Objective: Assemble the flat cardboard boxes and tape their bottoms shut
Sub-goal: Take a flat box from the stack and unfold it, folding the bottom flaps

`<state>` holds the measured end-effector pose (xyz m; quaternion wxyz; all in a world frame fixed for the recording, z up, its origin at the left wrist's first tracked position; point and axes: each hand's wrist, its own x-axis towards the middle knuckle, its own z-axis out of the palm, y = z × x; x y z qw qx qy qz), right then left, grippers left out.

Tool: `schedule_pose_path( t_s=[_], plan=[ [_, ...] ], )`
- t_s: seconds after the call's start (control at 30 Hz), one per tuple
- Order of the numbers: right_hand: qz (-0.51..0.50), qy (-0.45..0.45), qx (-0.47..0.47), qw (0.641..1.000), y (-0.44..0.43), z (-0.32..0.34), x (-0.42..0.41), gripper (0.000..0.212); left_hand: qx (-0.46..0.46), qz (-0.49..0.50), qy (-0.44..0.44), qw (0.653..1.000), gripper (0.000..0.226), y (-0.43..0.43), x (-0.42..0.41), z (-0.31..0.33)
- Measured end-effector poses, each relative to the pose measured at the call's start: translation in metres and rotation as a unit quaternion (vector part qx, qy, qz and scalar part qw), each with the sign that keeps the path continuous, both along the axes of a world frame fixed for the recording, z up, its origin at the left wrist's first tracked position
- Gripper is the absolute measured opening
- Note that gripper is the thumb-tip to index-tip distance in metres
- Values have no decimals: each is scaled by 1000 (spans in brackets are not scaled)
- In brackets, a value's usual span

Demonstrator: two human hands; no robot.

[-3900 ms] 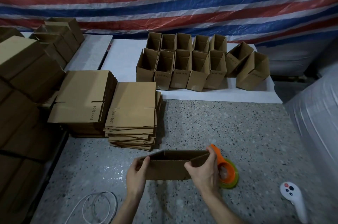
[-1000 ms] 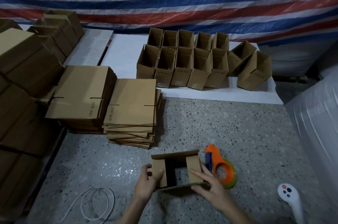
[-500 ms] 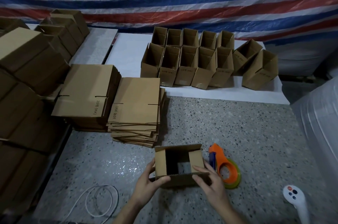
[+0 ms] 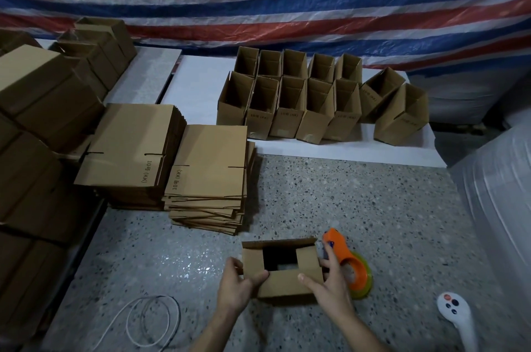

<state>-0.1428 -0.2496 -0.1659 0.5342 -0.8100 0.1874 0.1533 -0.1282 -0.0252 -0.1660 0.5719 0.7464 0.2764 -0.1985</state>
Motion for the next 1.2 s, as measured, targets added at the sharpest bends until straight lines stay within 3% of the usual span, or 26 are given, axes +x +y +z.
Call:
schedule_pose_path(
  t_s=[0.13,0.27,0.37,0.43,0.5,0.57,0.67,0.77,1.0,1.2],
  plan=[
    [70,0,-32,997,-9,7,11,113,-36,-67,-16,997,78,4,15,1],
    [85,-18,-109,990,-9,9,10,125,17,-169,-26,985,62,10,17,7],
    [92,-47,-127,987,-7,6,10,136,43,-200,-56,977,73,12,14,4],
    [106,-70,-127,984,-8,4,10,134,31,-200,-77,976,82,11,12,5],
    [128,-88,-127,980,-8,5,9,127,42,-202,-90,974,105,13,12,7],
    [134,-97,-135,977,-7,6,10,119,93,-224,-121,962,116,15,13,11],
    [141,-115,-171,968,-8,11,11,105,158,-253,-176,938,98,12,10,14],
    [171,-128,-192,958,-9,13,12,97,166,-231,-174,943,79,12,6,11],
    [193,-129,-219,948,-11,17,8,93,277,-262,-177,908,79,18,-3,7],
    [209,-104,-212,949,-9,2,-5,60,294,-258,-128,911,71,7,-32,0]
  ],
)
